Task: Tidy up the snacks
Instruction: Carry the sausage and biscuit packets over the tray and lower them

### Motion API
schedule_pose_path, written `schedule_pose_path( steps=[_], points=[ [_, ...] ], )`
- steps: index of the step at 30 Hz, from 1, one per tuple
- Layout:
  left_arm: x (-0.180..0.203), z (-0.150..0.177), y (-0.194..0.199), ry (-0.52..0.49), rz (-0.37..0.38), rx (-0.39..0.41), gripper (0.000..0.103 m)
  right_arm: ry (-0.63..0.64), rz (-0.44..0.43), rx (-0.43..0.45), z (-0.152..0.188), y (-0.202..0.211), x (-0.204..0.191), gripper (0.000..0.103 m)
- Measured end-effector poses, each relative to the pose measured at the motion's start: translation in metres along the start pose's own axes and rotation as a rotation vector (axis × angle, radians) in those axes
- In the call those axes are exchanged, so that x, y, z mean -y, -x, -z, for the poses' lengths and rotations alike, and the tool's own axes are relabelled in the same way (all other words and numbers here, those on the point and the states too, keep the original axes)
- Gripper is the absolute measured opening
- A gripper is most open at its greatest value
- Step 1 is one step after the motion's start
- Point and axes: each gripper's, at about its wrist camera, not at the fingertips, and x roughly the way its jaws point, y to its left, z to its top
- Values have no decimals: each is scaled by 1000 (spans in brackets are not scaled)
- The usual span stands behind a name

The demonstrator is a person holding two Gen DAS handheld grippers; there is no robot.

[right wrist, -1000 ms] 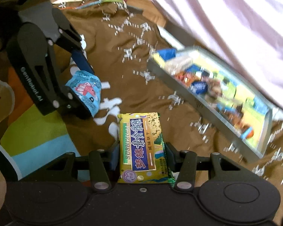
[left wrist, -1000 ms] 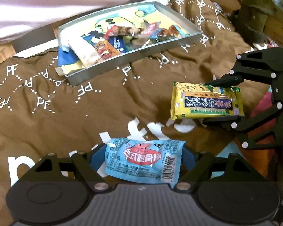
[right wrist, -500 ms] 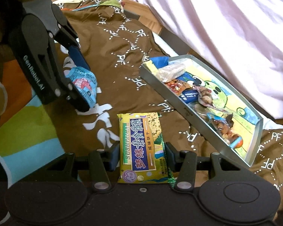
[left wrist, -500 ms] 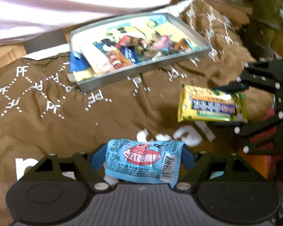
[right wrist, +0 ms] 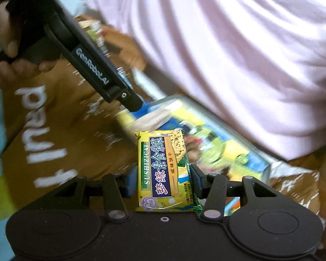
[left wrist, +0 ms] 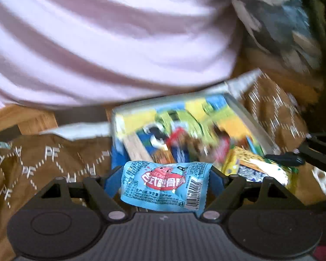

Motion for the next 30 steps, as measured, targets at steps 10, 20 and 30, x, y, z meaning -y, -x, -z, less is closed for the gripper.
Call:
schedule_pose_path(
  steps=[10, 20, 30],
  points=[
    [-4, -33, -59, 182, -105, 66, 84, -170, 153, 62, -29, -43, 58, 51],
    [1, -30, -94, 215, -176, 92, 84, -330, 196, 3, -18, -82, 82, 51],
    [11, -20, -119, 207, -174, 36, 84, -412, 193, -80, 0, -111, 89, 51]
  ],
)
